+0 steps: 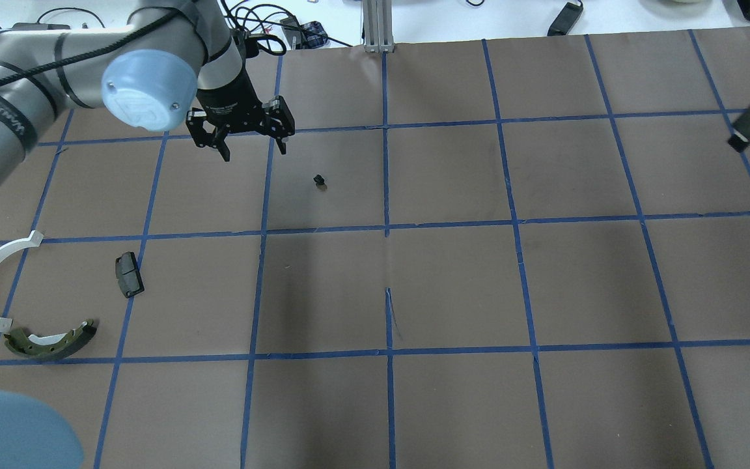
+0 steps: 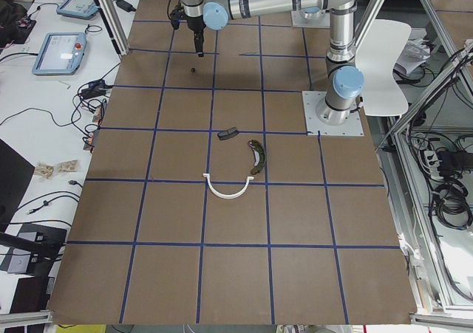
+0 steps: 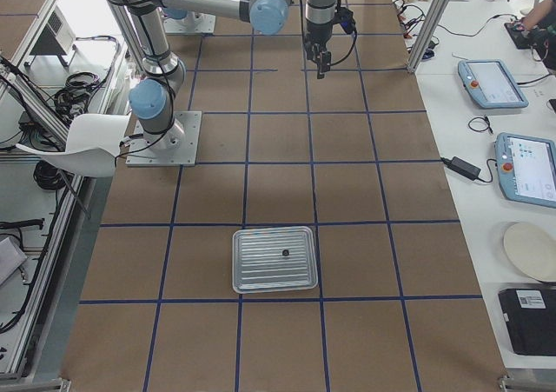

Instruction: Place bearing gear from tray to pile

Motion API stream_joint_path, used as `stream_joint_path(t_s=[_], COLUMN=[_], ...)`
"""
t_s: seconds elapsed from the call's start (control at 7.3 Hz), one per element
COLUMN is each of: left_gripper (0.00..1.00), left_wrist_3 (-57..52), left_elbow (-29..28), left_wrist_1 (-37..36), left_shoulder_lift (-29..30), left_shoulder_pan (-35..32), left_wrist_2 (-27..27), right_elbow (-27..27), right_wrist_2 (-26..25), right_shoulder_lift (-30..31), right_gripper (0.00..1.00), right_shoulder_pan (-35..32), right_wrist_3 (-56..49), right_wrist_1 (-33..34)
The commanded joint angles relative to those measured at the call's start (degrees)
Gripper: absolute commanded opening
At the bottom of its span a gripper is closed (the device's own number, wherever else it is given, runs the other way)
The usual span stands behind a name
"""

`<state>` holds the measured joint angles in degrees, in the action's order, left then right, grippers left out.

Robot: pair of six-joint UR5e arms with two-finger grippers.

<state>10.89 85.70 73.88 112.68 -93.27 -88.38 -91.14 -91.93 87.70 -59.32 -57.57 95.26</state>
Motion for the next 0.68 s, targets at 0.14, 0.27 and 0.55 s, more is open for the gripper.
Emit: stream_joint_path(t_s=[0.14, 0.27, 0.55], left_gripper=[1.0, 1.0, 1.0], left_wrist_3=[9.1, 14.1, 19.8], left_elbow=[-0.8, -0.8, -0.8], left_wrist_1=[-10.2, -13.4, -15.3], left_shoulder_lift=[9.2, 11.4, 14.0], left_shoulder_pan=[-3.0, -3.1, -3.5], left_wrist_2=[0.1, -0.1, -0.1], right_elbow=[-0.8, -0.8, -0.8], right_wrist_2=[4.8, 4.7, 4.6], right_shoulder_lift=[-6.1, -10.4, -20.3], right_gripper=[1.0, 1.0, 1.0], right_shoulder_pan=[18.4, 22.3, 27.0], right_wrist_3=[-18.9, -23.6, -32.0], right_wrist_1=[2.4, 6.3, 18.0])
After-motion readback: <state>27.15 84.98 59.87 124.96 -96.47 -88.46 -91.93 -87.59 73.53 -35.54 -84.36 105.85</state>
